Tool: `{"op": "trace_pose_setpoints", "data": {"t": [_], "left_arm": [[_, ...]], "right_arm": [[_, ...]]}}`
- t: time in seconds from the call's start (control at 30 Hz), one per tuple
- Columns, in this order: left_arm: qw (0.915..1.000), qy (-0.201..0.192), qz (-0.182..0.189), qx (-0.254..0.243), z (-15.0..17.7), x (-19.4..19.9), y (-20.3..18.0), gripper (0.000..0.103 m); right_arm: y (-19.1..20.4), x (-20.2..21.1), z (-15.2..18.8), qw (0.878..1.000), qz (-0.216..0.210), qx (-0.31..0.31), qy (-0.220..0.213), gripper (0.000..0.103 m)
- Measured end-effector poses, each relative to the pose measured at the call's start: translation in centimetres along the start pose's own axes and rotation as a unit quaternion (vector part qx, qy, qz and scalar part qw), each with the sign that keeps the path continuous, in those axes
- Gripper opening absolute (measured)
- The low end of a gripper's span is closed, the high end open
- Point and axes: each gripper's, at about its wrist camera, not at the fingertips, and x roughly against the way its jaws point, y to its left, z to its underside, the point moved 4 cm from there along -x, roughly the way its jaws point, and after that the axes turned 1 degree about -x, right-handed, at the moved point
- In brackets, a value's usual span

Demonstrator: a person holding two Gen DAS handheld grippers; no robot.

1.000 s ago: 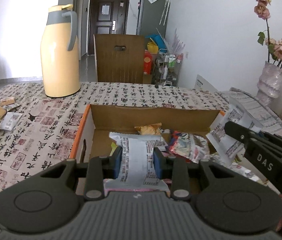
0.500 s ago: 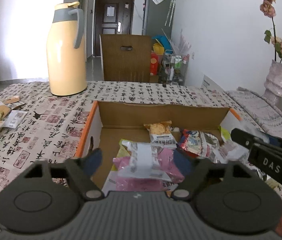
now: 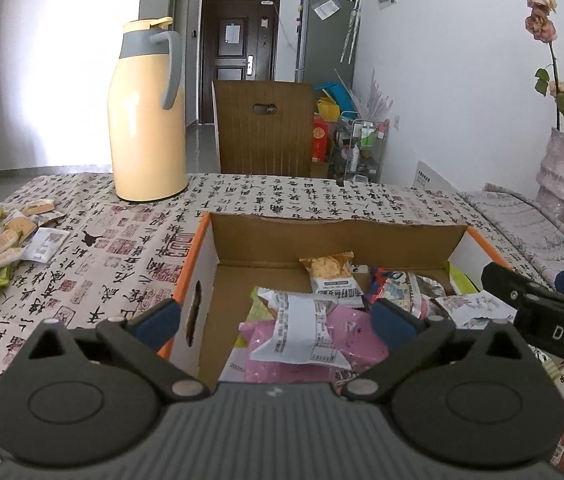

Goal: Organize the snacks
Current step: 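Withdraw both open tools from the box toward the loose packets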

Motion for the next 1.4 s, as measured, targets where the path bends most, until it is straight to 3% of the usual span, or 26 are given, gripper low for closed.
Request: {"op": "trace_pose_setpoints", "data": {"t": [0.33, 0.8, 1.4], "left_arm": [[0.9999, -0.007, -0.007, -0.007, -0.2, 0.7, -0.3, 0.103], [0.9991, -0.038, -0.01, -0.016, -1.3, 5.2, -0.3, 0.103], [0.9989, -0.026, -0.018, -0.036, 3.9, 12.0, 1.9, 0.103]], "right_arm": [[0.1, 0.9, -0.8, 1.0, -0.005, -0.003, -0.011, 0.103], [0.7, 5.1, -2.5, 1.0, -0.009, 0.01, -0.028, 0.103], [1.6, 12.0, 2.3, 0.999, -0.012, 0.022, 0.02, 0.103]]}}
